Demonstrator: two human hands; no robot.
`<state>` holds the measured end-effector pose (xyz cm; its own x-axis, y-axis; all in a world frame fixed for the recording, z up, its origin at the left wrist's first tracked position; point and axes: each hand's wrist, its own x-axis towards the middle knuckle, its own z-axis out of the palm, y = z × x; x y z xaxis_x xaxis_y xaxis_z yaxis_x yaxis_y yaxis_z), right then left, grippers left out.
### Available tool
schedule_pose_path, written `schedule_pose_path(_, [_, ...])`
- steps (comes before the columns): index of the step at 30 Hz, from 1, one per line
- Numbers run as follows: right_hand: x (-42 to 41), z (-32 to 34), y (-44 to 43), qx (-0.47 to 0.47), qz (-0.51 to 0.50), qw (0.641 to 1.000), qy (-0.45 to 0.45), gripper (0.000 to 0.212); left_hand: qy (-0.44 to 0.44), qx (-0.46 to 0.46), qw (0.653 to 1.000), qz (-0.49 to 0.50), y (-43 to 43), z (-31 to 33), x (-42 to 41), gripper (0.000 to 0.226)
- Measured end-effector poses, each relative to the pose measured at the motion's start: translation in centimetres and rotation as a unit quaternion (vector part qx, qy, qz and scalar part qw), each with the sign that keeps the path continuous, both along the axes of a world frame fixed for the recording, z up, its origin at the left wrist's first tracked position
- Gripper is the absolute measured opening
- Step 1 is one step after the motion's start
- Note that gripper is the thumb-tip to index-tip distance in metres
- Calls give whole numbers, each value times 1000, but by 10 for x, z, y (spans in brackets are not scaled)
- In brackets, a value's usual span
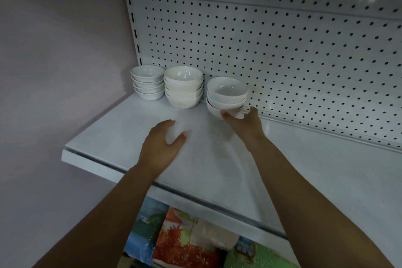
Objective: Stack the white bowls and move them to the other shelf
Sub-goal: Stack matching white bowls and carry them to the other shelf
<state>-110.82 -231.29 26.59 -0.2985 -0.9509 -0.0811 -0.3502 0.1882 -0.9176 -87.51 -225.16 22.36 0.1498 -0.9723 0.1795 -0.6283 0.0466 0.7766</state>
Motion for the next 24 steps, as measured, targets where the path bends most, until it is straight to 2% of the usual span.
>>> schedule_pose_path(4, [3, 3, 44, 1, 35, 997, 69, 86, 65, -24, 997, 17, 23, 7, 6, 50])
schedule_pose_path(6, [12, 3, 64, 3, 63, 992, 107, 84, 90, -40, 994, 39, 40, 11, 10, 48])
schedule_pose_path(11, [50, 3, 116, -11, 185, 964, 188, 88, 39, -73, 995, 47, 101, 15, 46, 54])
schedule_pose_path(14, [84, 6, 143, -11, 249, 942, 223, 94, 12, -48, 996, 79, 147, 15, 83, 57])
schedule_pose_path(17, [130, 11, 171, -25, 320, 922, 218, 96, -4, -17, 992, 122, 205, 11, 123, 62])
schedule_pose_path(20, [183, 14, 203, -13, 406, 897, 174, 95, -31, 11, 982, 185, 271, 5, 161, 64])
schedule_pose_path(24, [255, 9, 249, -6, 517, 839, 172, 96, -31, 41, 960, 275, 360, -1, 204, 60])
